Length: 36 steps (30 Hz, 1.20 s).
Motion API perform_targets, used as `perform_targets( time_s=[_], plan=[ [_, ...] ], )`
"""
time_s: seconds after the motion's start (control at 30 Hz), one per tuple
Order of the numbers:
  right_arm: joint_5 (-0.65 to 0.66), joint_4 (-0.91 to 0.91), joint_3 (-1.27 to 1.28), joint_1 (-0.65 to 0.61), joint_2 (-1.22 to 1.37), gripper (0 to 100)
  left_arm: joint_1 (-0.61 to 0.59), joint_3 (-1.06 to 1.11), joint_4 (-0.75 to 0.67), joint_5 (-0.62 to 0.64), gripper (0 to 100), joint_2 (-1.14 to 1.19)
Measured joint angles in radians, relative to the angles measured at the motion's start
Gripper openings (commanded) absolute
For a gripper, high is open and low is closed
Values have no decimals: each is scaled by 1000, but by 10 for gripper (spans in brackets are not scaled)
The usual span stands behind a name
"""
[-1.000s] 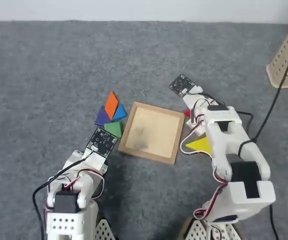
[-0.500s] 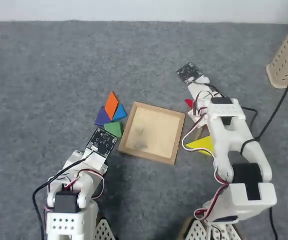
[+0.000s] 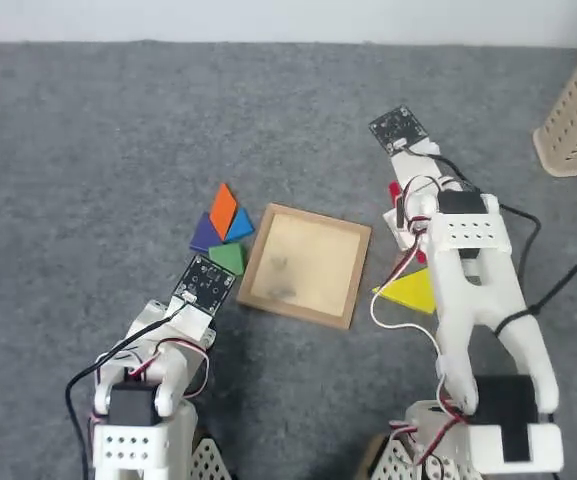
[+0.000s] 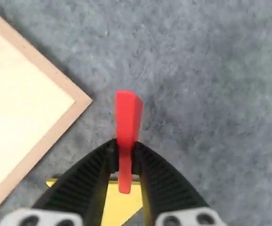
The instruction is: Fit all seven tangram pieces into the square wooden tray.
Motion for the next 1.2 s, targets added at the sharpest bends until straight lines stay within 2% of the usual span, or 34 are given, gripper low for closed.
perform_targets(
  time_s=[0.17,0.47,0.6,0.8,0.93,1.2],
  plan=[
    [-12,46,2,-58,-14,7,0,0,0,0,119,0],
    [-15,110,2,-374,-138,7,0,0,0,0,119,0],
    [-35,84,2,-399,-110,7,0,0,0,0,119,0],
    [-75,55,-61,-417,74,7,0,0,0,0,119,0],
    [-17,114,-167,-448,152,7,0,0,0,0,119,0],
    [132,339,-393,-497,310,8,0,0,0,0,119,0]
  ],
)
